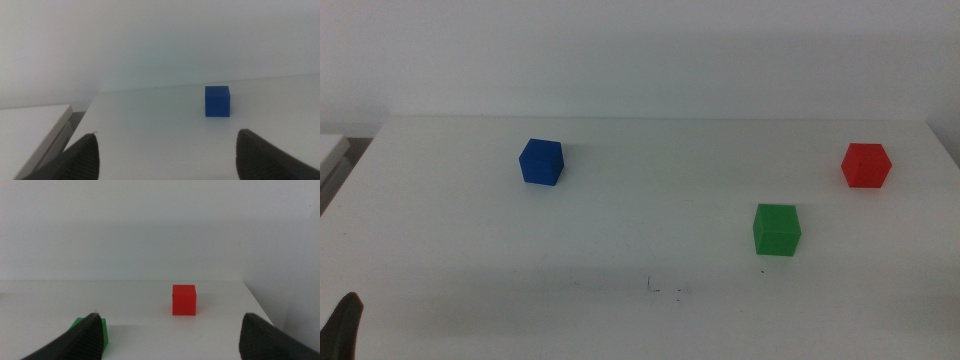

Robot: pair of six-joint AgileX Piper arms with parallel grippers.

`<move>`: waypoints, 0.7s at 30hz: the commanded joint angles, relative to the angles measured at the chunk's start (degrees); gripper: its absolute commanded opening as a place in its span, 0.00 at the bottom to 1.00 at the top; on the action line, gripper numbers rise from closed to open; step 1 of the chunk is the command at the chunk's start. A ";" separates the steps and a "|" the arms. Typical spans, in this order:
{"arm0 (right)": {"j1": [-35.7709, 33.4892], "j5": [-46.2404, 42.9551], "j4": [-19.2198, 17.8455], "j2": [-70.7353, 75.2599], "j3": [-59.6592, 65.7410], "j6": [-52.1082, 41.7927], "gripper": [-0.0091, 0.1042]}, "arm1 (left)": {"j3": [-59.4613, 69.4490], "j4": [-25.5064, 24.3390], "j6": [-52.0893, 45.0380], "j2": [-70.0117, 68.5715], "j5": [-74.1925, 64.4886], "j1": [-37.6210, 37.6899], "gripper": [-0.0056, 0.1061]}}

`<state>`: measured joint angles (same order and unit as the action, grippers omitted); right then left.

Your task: Stack red cubes first, then green, then blue cubes in a specific spot.

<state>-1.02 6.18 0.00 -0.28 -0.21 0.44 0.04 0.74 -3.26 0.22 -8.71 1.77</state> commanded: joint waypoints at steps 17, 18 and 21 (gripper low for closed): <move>0.48 5.73 0.00 -35.91 -30.44 6.49 0.80 | -0.04 0.08 0.04 -0.22 0.75 -0.03 0.89; 0.48 9.82 1.10 -39.86 -34.20 7.50 0.80 | -0.04 0.08 0.04 -0.22 0.75 -0.03 0.89; 0.48 17.85 1.80 -48.97 -43.18 7.63 0.80 | -0.04 0.08 0.04 -0.22 0.75 -0.03 0.89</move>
<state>-0.89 19.02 1.06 -45.12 -39.11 7.68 0.04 0.74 -3.26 0.22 -8.71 1.77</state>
